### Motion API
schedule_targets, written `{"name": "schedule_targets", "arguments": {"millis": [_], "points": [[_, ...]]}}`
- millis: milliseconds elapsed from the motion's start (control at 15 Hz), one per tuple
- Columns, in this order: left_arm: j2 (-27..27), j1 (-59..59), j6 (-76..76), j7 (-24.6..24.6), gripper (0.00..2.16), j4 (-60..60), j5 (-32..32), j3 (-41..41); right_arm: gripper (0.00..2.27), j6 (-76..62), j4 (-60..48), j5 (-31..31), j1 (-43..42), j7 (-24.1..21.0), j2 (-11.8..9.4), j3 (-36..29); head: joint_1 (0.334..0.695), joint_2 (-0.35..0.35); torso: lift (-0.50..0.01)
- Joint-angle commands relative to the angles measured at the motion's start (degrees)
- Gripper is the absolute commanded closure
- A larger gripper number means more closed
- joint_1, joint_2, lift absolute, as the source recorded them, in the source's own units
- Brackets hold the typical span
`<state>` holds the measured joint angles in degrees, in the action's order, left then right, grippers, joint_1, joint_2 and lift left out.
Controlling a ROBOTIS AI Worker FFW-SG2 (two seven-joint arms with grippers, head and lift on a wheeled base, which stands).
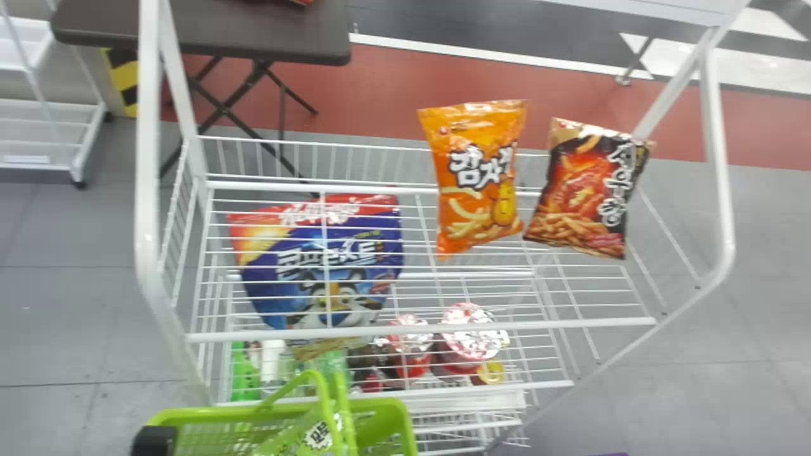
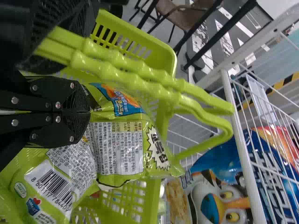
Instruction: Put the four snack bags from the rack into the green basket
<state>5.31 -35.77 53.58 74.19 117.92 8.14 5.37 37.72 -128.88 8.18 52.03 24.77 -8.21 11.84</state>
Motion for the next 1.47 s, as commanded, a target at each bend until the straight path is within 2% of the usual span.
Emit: {"name": "schedule_targets", "arguments": {"millis": [0, 133, 200, 267, 400, 467, 533, 600, 867, 1067, 1200, 1400], "points": [[0.14, -0.17, 0.00, 0.08, 1.88, 0.12, -0.05, 0.08, 2.05, -1.02, 0.38, -0.01, -0.09, 0.10, -0.31, -0.33, 0.695, -0.172, -0.007], [0.14, -0.61, -0.18, 0.08, 1.88, 0.56, -0.05, -0.10, 2.04, -2.25, 0.82, 0.08, -0.09, 0.10, -0.23, -1.38, 0.695, -0.175, -0.007], [0.14, -0.61, -0.18, 0.08, 1.88, 0.56, -0.05, -0.10, 1.89, -3.13, 1.35, 0.26, -0.18, 0.10, -0.14, -2.00, 0.695, -0.188, -0.007], [0.06, -0.61, -0.18, 0.08, 1.88, 0.64, -0.05, 0.08, 1.50, -3.30, 1.70, 0.26, -0.35, 0.01, 0.12, -2.61, 0.695, -0.214, -0.007], [0.06, -0.61, -0.18, 0.08, 1.88, 0.73, -0.05, 0.08, 0.20, -5.59, 3.20, 0.08, -0.79, -0.69, 0.48, -4.81, 0.695, -0.245, -0.007], [0.14, -0.70, -0.18, 0.08, 1.88, 0.91, -0.05, 0.08, 0.00, -8.05, 4.69, -0.36, -1.49, -0.95, 1.18, -6.57, 0.695, -0.269, -0.007], [0.14, -0.79, -0.18, 0.08, 1.88, 1.08, -0.05, 0.16, 0.00, -10.69, 6.45, -0.62, -2.29, -1.04, 1.53, -8.24, 0.695, -0.294, -0.007], [0.23, -0.96, -0.18, 0.08, 1.88, 1.26, -0.05, 0.34, 0.01, -13.50, 8.12, -0.53, -3.34, -0.51, 1.53, -9.91, 0.695, -0.350, -0.007], [0.23, -1.05, 0.18, -0.36, 1.88, 1.70, -0.67, 0.78, 0.06, -13.85, 7.15, 0.26, -3.52, 1.68, 2.15, -12.81, 0.695, -0.350, -0.007], [0.23, -1.32, 0.35, -0.45, 1.88, 1.96, -0.67, 0.87, 0.06, -26.68, 6.71, 0.43, -3.60, 1.24, 2.85, -14.74, 0.695, -0.350, -0.007], [0.23, -1.67, 0.18, -0.53, 1.88, 2.05, -1.20, 1.13, 0.07, -34.07, 5.74, 1.57, -4.40, -0.07, 3.20, -16.41, 0.695, -0.350, -0.007], [0.14, -1.84, 0.18, -0.62, 1.88, 2.05, -1.55, 1.66, 0.10, -38.29, 4.34, 0.61, -10.20, -6.67, 3.38, -16.94, 0.695, -0.350, -0.007]]}}
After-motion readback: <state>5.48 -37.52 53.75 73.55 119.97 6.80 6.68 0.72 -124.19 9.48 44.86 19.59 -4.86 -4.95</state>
